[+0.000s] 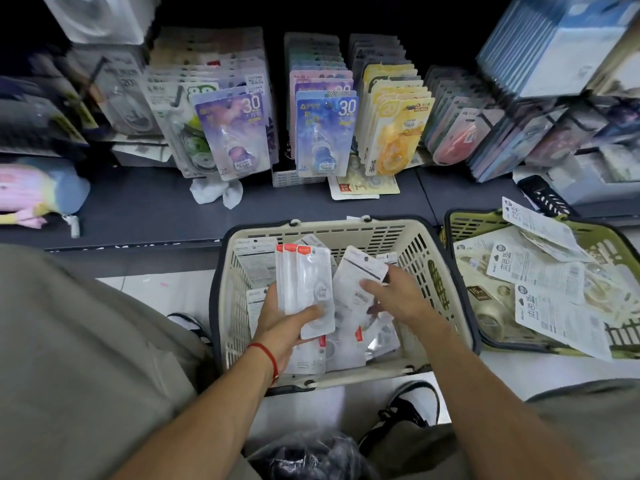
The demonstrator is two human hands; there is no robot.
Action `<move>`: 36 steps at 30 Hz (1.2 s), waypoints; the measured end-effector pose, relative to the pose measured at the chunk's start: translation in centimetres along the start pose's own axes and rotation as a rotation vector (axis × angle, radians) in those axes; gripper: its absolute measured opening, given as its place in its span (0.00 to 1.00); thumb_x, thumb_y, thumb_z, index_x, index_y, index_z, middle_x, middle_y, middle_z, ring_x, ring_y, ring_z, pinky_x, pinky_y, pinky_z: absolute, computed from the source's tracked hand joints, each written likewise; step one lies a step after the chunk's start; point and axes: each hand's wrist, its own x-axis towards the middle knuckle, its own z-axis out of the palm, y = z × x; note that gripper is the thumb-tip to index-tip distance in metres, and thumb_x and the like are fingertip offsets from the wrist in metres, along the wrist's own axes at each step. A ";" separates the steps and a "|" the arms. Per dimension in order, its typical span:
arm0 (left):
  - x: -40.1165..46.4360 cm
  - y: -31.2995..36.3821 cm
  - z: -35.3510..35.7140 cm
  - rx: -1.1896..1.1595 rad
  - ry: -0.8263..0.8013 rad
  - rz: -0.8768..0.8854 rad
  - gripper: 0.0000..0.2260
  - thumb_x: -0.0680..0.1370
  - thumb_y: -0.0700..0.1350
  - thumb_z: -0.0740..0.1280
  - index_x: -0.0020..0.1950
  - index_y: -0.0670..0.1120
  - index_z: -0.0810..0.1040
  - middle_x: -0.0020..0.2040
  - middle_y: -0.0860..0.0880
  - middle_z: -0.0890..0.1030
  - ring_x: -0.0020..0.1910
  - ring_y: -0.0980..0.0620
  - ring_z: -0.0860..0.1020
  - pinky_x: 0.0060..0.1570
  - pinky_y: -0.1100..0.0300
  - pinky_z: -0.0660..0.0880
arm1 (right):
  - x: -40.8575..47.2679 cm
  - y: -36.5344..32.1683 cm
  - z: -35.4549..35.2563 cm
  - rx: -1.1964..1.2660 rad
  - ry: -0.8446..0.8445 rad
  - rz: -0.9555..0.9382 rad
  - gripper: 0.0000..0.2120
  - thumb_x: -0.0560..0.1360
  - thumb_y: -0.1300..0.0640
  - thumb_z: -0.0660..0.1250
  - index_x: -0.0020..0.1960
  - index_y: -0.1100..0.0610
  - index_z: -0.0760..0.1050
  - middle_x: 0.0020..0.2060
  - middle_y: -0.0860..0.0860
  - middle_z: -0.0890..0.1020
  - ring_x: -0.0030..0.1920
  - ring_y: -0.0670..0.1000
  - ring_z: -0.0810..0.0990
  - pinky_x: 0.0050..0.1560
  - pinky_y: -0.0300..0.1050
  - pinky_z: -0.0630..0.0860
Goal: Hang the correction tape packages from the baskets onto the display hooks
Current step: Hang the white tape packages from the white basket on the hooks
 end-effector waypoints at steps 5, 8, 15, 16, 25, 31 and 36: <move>-1.1 1.7 1.3 0.029 -0.080 0.081 0.34 0.68 0.49 0.85 0.67 0.69 0.73 0.63 0.57 0.84 0.62 0.48 0.84 0.55 0.38 0.83 | -1.7 -5.2 2.0 0.053 0.158 -0.154 0.10 0.77 0.52 0.73 0.55 0.51 0.75 0.50 0.49 0.85 0.39 0.52 0.88 0.45 0.53 0.86; -1.3 2.8 1.5 0.013 -0.114 0.157 0.35 0.70 0.47 0.85 0.70 0.66 0.72 0.64 0.55 0.84 0.64 0.47 0.83 0.62 0.37 0.80 | -2.3 -6.9 1.3 0.090 0.042 -0.207 0.21 0.77 0.44 0.74 0.67 0.46 0.74 0.63 0.43 0.81 0.55 0.49 0.84 0.60 0.54 0.82; -1.9 6.3 2.2 -0.031 -0.239 0.283 0.34 0.71 0.43 0.83 0.72 0.62 0.73 0.66 0.49 0.84 0.66 0.43 0.82 0.62 0.36 0.80 | -3.7 -10.6 -2.8 0.204 -0.273 -0.278 0.40 0.66 0.47 0.69 0.79 0.40 0.69 0.64 0.47 0.83 0.51 0.50 0.79 0.57 0.48 0.76; -2.0 7.0 2.3 -0.039 -0.261 0.298 0.34 0.72 0.41 0.82 0.72 0.60 0.74 0.67 0.47 0.84 0.66 0.42 0.82 0.64 0.36 0.79 | -3.8 -11.2 -3.4 0.179 -0.261 -0.311 0.37 0.69 0.49 0.71 0.79 0.41 0.70 0.62 0.45 0.84 0.49 0.51 0.80 0.54 0.46 0.78; -2.8 16.0 3.3 0.012 -0.345 0.423 0.32 0.73 0.36 0.78 0.74 0.52 0.71 0.67 0.44 0.83 0.63 0.41 0.84 0.56 0.39 0.83 | -3.3 -17.1 -4.9 0.162 -0.019 -0.489 0.33 0.66 0.35 0.81 0.66 0.49 0.81 0.53 0.58 0.84 0.48 0.55 0.81 0.53 0.48 0.81; -2.2 23.9 1.0 0.147 -0.314 0.529 0.36 0.71 0.36 0.79 0.76 0.53 0.71 0.66 0.44 0.83 0.65 0.41 0.83 0.61 0.35 0.80 | -2.2 -22.8 -2.1 0.208 0.154 -0.544 0.35 0.58 0.26 0.76 0.55 0.46 0.73 0.49 0.43 0.83 0.45 0.37 0.83 0.41 0.35 0.77; -1.9 30.4 -2.8 0.206 -0.151 0.750 0.36 0.66 0.48 0.82 0.72 0.58 0.74 0.64 0.48 0.84 0.61 0.46 0.84 0.52 0.49 0.83 | -1.5 -28.6 0.4 0.299 0.124 -0.667 0.19 0.77 0.35 0.71 0.60 0.44 0.72 0.53 0.40 0.82 0.50 0.36 0.82 0.47 0.35 0.77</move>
